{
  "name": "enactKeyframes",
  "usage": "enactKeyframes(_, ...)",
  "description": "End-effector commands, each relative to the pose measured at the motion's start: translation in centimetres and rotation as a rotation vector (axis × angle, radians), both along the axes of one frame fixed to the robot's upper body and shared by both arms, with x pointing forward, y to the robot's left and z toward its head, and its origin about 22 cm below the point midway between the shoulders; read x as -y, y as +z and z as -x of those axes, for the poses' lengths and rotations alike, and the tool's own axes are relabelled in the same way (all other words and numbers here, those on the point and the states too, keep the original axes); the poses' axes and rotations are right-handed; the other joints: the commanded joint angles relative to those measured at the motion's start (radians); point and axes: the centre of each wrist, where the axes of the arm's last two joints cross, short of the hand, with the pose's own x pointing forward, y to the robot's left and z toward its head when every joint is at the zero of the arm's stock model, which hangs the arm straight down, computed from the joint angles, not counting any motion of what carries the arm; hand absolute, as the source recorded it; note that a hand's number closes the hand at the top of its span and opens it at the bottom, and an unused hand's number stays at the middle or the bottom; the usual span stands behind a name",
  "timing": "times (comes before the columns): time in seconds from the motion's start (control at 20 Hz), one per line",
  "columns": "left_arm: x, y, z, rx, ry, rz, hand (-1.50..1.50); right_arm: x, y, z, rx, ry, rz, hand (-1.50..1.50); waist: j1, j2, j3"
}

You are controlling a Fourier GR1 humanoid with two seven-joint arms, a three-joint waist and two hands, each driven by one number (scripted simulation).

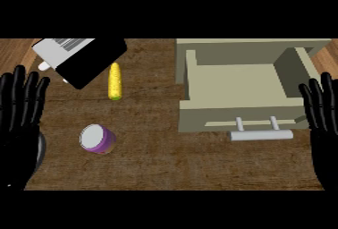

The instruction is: Pick up the can, place it into the drawer and close the drawer

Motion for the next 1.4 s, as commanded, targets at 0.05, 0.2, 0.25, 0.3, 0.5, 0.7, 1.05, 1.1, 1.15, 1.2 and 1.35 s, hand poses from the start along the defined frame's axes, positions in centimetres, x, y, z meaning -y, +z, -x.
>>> enactKeyframes(0.05, 0.4, -2.4, -1.3, -0.034, -0.111, 0.023, -1.5, -0.2, -0.8, -1.4, -0.003, 0.001, -0.016, -1.5, 0.029, -0.022, 0.005)
enactKeyframes(0.2, -2.1, -1.5, 0.8, -0.027, -0.216, 0.032, -1.5, -0.4, 1.4, 0.2, -0.01, 0.058, -0.015, -1.5, 0.032, -0.024, 0.004)
enactKeyframes(0.25, -2.0, -1.3, 0.6, -0.037, -0.264, 0.031, -1.5, -0.9, -1.4, -0.2, -0.003, 0.06, -0.036, -1.5, 0.032, -0.023, 0.005)
enactKeyframes(0.3, -2.5, -4.5, 1.4, -0.364, -0.089, -0.047, -1.5, 1.1, -2.9, 0.9, -0.252, -0.162, -0.075, -1.5, 0.016, -0.019, 0.005)
enactKeyframes(0.5, -3.8, -3.3, 2.1, -0.414, -0.096, -0.043, -1.5, 2.4, -1.3, 1.4, -0.287, -0.201, -0.081, -1.5, 0.029, -0.024, 0.005)
enactKeyframes(0.7, -3.7, -3.4, 3.2, -0.426, -0.088, -0.05, -1.5, 4.6, -1.3, 2.0, -0.272, -0.222, -0.087, -1.5, 0.03, -0.024, 0.005)
enactKeyframes(1.05, -7.8, 0.4, 6.5, -0.426, -0.097, -0.039, -1.5, 6.4, -3.2, 5.3, -0.278, -0.209, -0.096, -1.5, 0.031, -0.025, 0.005)
enactKeyframes(1.1, -8.0, -0.9, 5.7, -0.418, -0.087, -0.035, -1.5, 6.8, -3.0, 6.4, -0.277, -0.215, -0.071, -1.5, 0.028, -0.025, 0.005)
enactKeyframes(1.15, -7.1, 0.7, 7.3, -0.437, -0.094, -0.05, -1.5, 8.0, -3.2, 4.6, -0.286, -0.215, -0.097, -1.5, 0.033, -0.025, 0.005)
enactKeyframes(1.2, -6.0, 0.2, 6.4, -0.435, -0.087, -0.028, -1.5, 8.4, -2.2, 6.3, -0.28, -0.214, -0.064, -1.5, 0.028, -0.025, 0.005)
enactKeyframes(1.35, -7.2, 0.3, 8.1, -0.447, -0.085, 0.029, -1.5, 7.3, -2.4, 6.6, -0.295, -0.205, -0.1, -1.5, 0.032, -0.025, 0.005)
